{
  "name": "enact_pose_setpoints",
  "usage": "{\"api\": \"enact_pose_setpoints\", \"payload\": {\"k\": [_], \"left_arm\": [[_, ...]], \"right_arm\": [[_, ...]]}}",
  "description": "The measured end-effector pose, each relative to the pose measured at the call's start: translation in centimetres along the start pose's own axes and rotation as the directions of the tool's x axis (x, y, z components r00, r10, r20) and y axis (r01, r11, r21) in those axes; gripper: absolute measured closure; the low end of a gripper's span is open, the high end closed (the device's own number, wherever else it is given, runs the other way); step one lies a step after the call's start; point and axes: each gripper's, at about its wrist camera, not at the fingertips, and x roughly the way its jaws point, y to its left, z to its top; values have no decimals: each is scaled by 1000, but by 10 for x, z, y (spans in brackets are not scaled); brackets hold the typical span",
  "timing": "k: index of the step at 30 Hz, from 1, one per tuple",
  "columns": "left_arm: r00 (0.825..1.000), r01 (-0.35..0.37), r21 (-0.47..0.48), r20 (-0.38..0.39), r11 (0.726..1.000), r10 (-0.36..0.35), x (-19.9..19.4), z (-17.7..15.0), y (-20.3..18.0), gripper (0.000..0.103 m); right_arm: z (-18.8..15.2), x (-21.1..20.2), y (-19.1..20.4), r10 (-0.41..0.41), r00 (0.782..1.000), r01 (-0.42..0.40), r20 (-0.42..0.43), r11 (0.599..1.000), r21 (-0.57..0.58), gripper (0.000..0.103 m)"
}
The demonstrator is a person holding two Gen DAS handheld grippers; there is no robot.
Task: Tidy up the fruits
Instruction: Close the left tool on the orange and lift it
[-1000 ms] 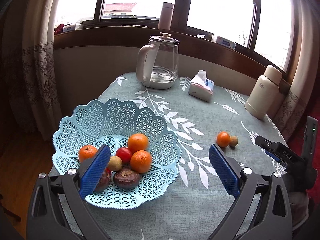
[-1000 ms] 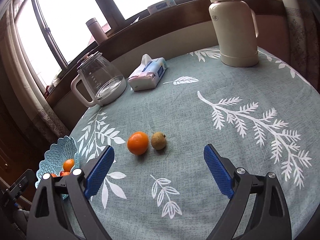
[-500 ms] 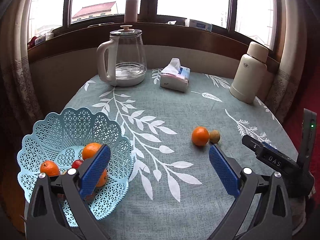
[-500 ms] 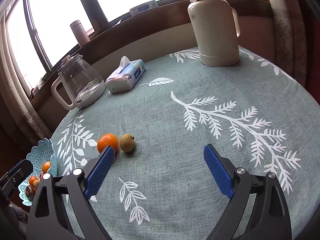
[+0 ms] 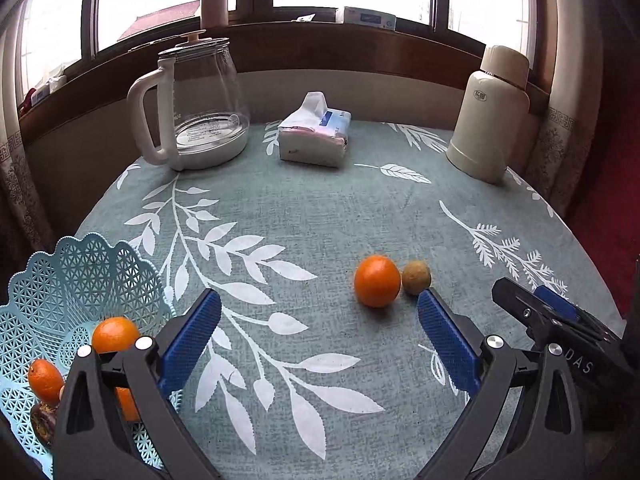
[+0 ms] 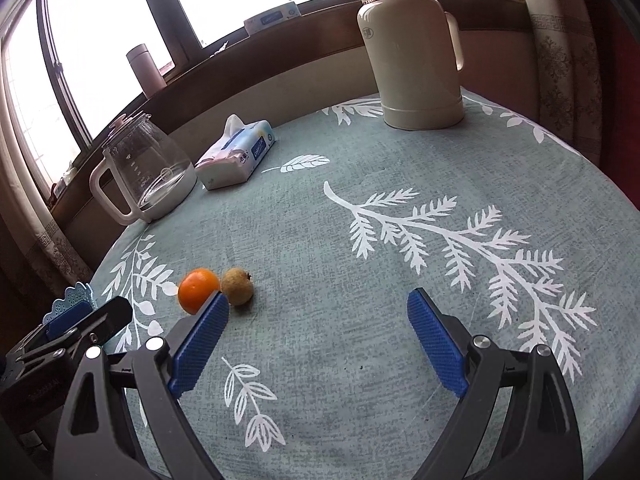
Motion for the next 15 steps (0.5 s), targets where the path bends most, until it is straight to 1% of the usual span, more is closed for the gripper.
{"api": "enact_pose_setpoints", "payload": {"k": [6,8,9,11,12,15], "left_arm": [[998,46,14,-50,999,-45,28,2,-7,4],[996,58,23,-67,998,-57,36,2,-10,11],[995,67,28,-73,997,-65,39,2,-11,13],[993,85,35,-87,996,-81,45,3,-13,20],[991,94,38,-95,995,-90,48,4,-14,22],[987,123,51,-112,991,-116,57,6,-18,31]], "right_arm": [[-1,2,-4,-4,1000,4,-8,1000,24,13],[0,3,-4,-3,1000,3,-11,1000,27,13],[0,4,-4,-3,1000,3,-12,1000,26,13],[0,4,-3,-3,1000,3,-14,1000,23,13],[-1,5,-3,-3,1000,3,-15,1000,23,13],[-1,5,-3,-1,1000,2,-18,1000,24,13]]}}
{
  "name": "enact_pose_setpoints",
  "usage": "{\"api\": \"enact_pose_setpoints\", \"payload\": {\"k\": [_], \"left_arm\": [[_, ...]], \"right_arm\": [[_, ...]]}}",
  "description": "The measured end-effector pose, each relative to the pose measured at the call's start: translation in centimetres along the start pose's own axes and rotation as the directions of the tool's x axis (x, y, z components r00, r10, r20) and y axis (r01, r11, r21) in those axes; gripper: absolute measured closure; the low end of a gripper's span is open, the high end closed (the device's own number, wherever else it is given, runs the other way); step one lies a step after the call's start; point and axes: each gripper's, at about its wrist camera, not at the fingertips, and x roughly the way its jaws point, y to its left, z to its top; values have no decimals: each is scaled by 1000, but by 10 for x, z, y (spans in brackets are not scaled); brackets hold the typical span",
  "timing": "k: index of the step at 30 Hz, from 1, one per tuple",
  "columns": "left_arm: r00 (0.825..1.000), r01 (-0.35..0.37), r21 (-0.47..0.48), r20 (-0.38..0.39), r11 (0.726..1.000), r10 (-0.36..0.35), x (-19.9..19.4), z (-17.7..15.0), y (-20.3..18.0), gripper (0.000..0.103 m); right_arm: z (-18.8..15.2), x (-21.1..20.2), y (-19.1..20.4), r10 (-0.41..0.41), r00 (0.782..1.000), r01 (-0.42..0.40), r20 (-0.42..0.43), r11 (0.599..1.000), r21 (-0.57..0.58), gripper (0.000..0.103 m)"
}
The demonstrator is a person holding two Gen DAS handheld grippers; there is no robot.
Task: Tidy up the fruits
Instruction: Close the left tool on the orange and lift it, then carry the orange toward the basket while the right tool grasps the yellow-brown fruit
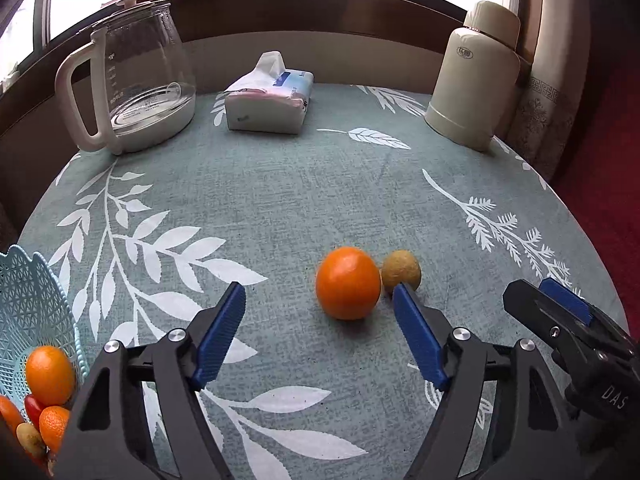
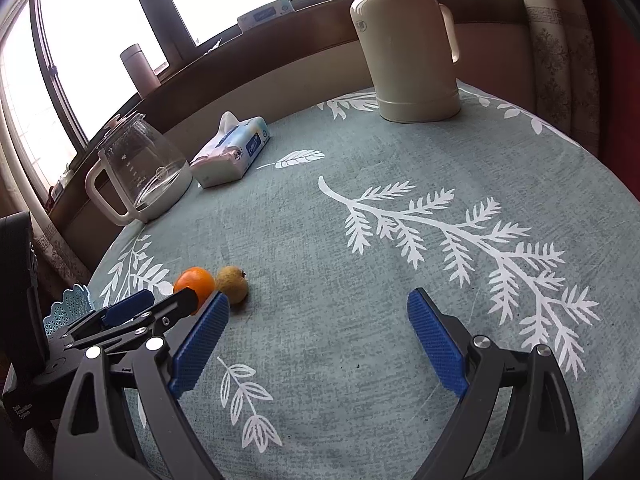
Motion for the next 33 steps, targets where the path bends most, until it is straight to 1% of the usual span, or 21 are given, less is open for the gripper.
{"api": "enact_pose_setpoints", "payload": {"k": [2,5,6,7,8,10,15,21,33], "left_arm": [[1000,12,10,-9,1000,-12,5,2,-1,39],[999,35,9,-23,999,-35,11,2,-1,47],[999,41,8,-25,999,-41,13,2,-1,49],[998,52,9,-27,999,-52,14,1,-2,52],[997,67,10,-31,998,-67,15,1,-2,59],[996,83,14,-33,996,-83,16,1,-3,64],[996,86,14,-27,996,-85,15,0,-4,65],[998,70,-1,2,998,-70,4,-4,-2,65],[999,-10,-33,42,999,11,-23,-10,6,65]], "right_arm": [[0,1,1,1,1000,-1,-1,1000,1,13],[0,1,1,1,1000,-1,-2,1000,0,13],[0,1,1,2,1000,-2,-3,1000,-1,13],[0,1,1,2,1000,-2,-4,1000,-1,13],[0,2,1,3,1000,-3,-5,1000,-1,13],[0,2,1,4,1000,-4,-7,1000,-2,13],[0,2,2,5,1000,-6,-6,1000,-6,13],[0,2,2,5,1000,-5,-7,1000,-6,13],[-1,0,5,3,1000,-3,7,1000,-22,13]]}}
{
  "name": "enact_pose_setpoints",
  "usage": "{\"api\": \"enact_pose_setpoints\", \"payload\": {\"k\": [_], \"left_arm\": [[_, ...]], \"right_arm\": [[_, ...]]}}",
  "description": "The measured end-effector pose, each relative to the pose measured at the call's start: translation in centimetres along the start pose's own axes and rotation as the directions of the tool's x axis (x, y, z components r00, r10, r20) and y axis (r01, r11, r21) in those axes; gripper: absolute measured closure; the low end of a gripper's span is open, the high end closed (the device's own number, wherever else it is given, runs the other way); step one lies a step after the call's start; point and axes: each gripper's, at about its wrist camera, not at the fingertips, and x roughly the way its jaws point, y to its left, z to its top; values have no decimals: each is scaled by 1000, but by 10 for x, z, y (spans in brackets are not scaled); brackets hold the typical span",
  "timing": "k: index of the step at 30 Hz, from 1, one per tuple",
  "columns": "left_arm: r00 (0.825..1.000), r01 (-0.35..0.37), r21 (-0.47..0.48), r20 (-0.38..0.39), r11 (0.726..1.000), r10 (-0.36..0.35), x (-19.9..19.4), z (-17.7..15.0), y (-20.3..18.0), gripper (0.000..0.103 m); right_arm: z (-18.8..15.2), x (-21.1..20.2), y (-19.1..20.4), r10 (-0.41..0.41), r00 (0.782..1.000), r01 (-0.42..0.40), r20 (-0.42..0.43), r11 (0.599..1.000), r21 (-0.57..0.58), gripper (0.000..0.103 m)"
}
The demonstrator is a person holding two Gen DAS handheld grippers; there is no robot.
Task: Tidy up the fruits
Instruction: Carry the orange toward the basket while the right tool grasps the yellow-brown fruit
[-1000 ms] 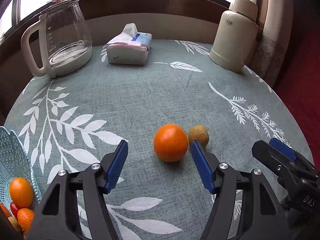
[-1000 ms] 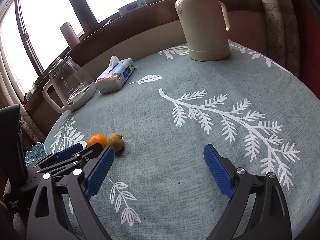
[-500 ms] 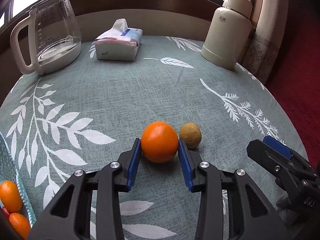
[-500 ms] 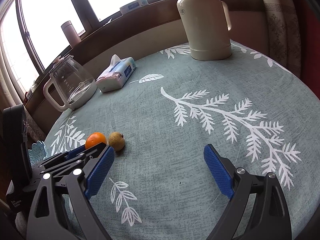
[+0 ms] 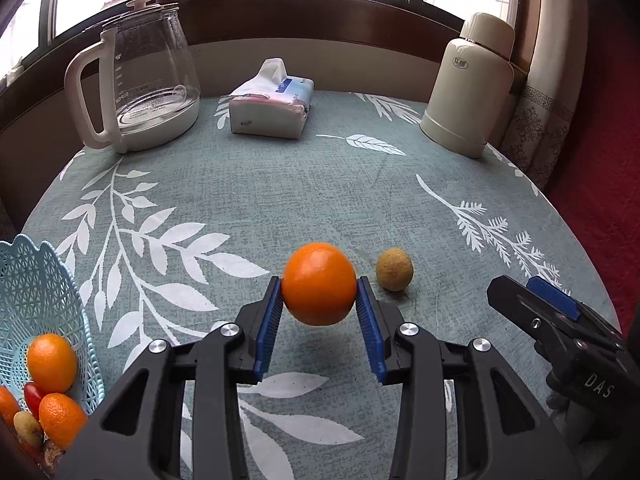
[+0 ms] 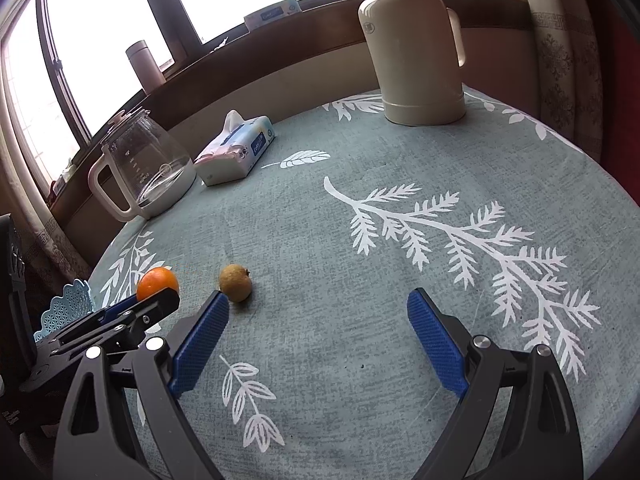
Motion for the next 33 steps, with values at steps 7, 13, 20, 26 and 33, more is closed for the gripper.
{"api": "enact_pose_setpoints", "payload": {"k": [7,13,20,26,33], "left_arm": [[999,-25,-27,38,999,26,-22,-2,9,65],[997,-38,-67,66,997,43,-44,-5,25,65],[994,-42,-100,97,994,52,-65,-7,37,65],[991,-45,-105,118,994,57,-79,-10,42,65],[991,-55,-119,118,991,70,-83,-14,48,65]], "right_arm": [[0,-2,5,2,1000,-2,-3,999,-33,15],[10,4,18,60,996,-64,-71,996,-58,32],[25,18,53,94,991,-111,-95,976,-186,41],[23,46,68,75,986,-109,-150,965,-237,45],[17,71,74,50,976,-108,-214,958,-266,60]]}}
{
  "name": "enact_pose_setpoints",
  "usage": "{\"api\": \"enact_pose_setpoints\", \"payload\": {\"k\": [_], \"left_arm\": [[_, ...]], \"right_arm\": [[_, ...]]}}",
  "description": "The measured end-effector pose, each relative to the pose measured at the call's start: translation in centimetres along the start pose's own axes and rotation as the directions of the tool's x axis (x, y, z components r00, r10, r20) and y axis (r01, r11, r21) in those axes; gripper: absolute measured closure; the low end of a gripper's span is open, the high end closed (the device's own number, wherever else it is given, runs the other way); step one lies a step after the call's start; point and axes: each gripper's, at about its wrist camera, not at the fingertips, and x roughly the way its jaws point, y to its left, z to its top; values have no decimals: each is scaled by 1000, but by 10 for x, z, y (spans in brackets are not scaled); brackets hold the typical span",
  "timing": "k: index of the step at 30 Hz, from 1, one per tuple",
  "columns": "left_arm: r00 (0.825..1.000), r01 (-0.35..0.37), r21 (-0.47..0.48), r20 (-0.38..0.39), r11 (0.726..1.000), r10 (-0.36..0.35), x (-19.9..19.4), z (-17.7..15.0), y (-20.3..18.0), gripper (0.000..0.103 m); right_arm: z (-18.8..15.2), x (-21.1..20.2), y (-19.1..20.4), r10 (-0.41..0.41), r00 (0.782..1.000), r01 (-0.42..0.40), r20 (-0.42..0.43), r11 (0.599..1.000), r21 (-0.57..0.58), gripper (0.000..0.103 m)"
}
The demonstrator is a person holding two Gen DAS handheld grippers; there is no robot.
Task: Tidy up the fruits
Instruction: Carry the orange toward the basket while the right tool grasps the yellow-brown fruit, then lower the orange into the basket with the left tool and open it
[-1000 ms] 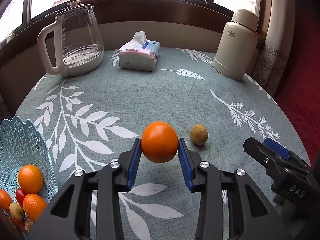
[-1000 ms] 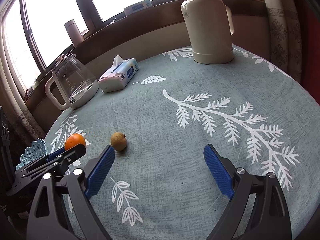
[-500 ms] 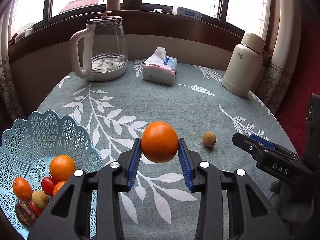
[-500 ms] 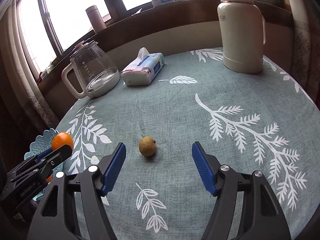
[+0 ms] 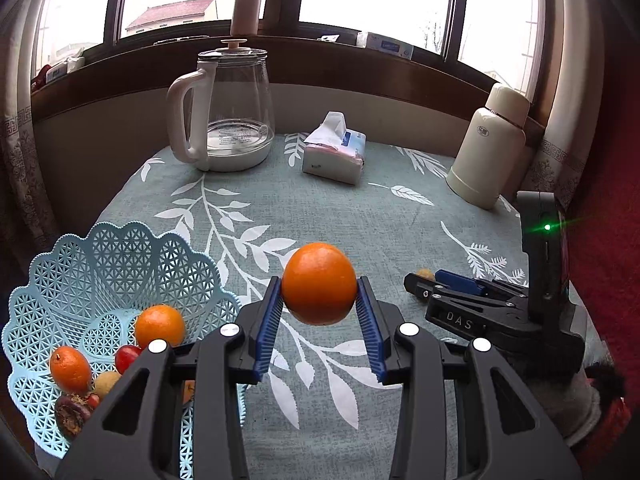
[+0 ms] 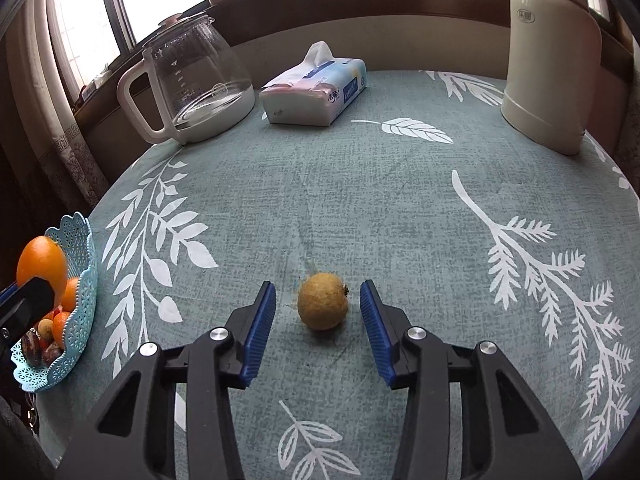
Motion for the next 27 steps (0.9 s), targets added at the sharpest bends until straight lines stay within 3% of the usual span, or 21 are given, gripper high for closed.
{"api": "enact_pose_setpoints", "payload": {"k": [9,18,27], "left_arm": [[1000,0,2,-7,1000,0,2,-1,-1,65],[1000,-5,-1,-9,1000,5,2,-1,-1,65],[1000,-8,-11,-2,1000,8,-4,-1,5,65]], "right_arm": [[4,8,4,-19,1000,18,-17,999,-32,77],[2,-2,-1,-26,1000,27,9,999,-18,77],[-4,-30,-4,18,998,-19,57,1000,16,77]]}}
